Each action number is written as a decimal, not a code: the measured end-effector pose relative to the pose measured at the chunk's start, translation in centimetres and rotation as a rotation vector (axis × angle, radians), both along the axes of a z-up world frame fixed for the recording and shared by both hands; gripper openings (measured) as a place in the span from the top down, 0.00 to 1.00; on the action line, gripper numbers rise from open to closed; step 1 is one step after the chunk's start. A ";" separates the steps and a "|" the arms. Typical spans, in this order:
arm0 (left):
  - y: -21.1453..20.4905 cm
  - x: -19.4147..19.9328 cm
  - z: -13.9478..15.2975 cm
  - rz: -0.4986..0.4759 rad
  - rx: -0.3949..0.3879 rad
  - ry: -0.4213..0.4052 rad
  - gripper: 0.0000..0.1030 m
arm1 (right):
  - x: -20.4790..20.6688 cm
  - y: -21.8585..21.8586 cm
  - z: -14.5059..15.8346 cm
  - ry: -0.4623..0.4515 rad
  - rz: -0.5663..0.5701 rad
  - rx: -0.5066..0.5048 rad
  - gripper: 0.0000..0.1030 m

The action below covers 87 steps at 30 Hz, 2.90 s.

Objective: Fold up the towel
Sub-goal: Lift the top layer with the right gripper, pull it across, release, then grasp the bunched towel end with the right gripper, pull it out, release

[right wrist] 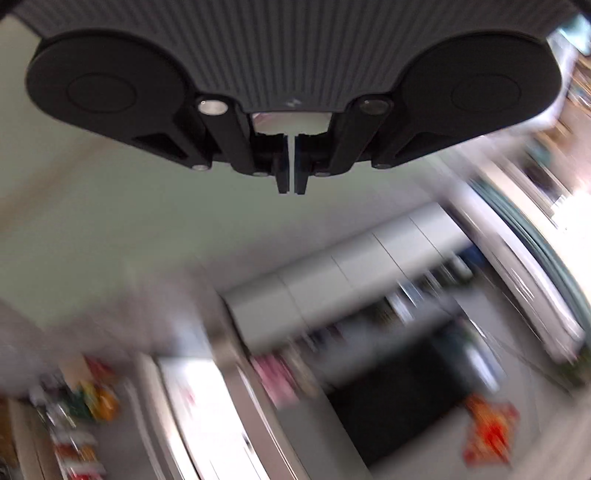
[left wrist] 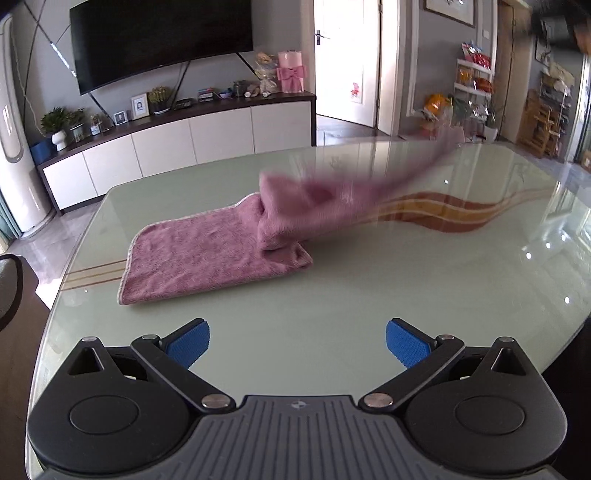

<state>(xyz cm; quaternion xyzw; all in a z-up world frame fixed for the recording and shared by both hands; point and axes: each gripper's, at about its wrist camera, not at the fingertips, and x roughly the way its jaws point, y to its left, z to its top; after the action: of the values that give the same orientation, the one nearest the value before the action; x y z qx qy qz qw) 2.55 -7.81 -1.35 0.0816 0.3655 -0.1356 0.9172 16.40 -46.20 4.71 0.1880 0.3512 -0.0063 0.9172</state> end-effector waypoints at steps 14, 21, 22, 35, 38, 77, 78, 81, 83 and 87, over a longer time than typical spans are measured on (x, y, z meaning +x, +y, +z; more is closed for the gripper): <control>0.9 -0.2 -0.5 0.084 0.036 0.046 0.00 | 9.0 22.9 -11.3 -0.051 0.807 -0.437 0.52; 2.1 0.4 -1.0 0.115 0.031 0.061 0.00 | 10.9 27.9 -15.0 -0.021 0.936 -0.540 0.67; 2.2 0.6 -1.1 0.117 0.030 0.064 0.01 | 11.4 28.3 -15.4 -0.008 0.936 -0.539 0.67; 2.6 0.8 -1.7 0.126 0.025 0.082 0.01 | 10.2 22.8 -15.3 0.062 0.769 -0.372 0.94; 2.4 0.7 -1.5 0.125 0.025 0.080 0.01 | 9.4 19.6 -13.1 0.018 0.689 -0.323 0.94; -1.6 -0.4 -1.0 0.060 0.069 0.076 0.01 | 5.1 -7.7 -18.4 0.309 -0.128 0.376 0.67; -1.7 -0.6 -0.9 0.054 0.072 0.073 0.01 | 5.2 -7.6 -18.2 0.306 -0.129 0.366 0.75; -1.8 -0.7 -0.9 0.054 0.076 0.069 0.01 | 5.7 -7.1 -17.3 0.293 -0.103 0.308 0.94; -1.5 -0.8 -0.9 0.063 0.073 0.071 0.01 | 6.2 -6.8 -16.2 0.272 -0.066 0.244 0.95; -0.8 -0.7 -1.0 0.087 0.059 0.078 0.01 | 6.2 -7.2 -13.0 0.196 -0.020 0.188 0.95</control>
<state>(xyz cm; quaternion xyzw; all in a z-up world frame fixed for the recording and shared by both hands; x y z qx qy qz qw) 1.84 -8.59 -2.34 0.0874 0.4079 -0.0881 0.9045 22.61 -53.44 -8.27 0.2750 0.4362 -0.0009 0.8568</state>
